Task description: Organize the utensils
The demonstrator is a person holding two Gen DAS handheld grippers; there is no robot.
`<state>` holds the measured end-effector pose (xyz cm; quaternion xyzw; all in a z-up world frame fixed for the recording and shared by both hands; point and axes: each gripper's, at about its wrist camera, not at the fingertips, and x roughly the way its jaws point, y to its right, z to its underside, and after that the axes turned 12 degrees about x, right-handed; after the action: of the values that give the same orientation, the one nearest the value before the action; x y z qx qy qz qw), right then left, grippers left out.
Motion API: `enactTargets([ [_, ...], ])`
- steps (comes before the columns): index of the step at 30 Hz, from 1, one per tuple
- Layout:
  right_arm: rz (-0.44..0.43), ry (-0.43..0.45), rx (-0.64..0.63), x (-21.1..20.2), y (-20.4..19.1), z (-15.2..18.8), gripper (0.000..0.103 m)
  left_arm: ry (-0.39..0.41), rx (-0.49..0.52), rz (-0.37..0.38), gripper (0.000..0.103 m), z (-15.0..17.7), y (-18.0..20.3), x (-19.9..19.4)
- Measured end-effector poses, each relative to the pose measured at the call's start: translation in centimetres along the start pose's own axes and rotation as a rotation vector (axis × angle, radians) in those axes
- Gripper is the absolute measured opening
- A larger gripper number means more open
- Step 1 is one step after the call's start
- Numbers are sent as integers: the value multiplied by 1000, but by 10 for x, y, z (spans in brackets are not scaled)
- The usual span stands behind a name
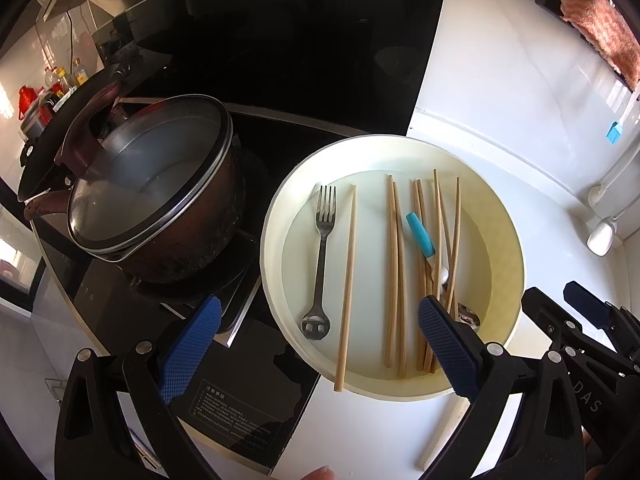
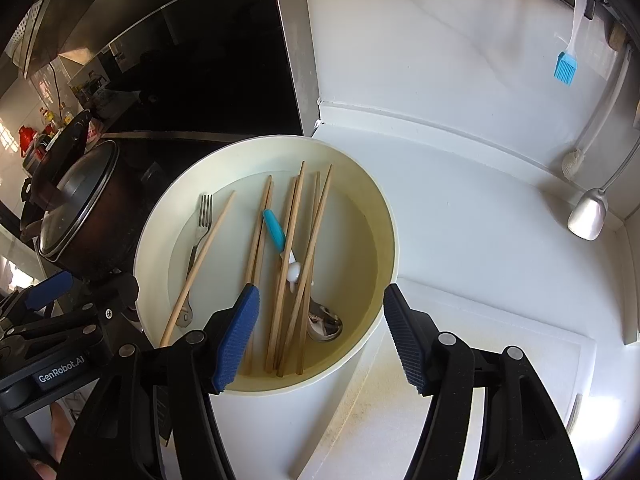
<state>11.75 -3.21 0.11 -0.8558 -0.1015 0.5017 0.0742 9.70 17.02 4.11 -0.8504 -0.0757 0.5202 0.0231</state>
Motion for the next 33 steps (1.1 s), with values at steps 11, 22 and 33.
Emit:
enactTargets([
  [11, 6, 1, -6, 0, -1, 0, 62, -2, -2, 0, 97, 0, -1, 2],
  [22, 8, 1, -9, 0, -2, 0, 62, -3, 5, -10, 97, 1, -2, 3],
  [33, 7, -3, -11, 0, -2, 0, 62, -13, 16, -13, 97, -1, -1, 6],
])
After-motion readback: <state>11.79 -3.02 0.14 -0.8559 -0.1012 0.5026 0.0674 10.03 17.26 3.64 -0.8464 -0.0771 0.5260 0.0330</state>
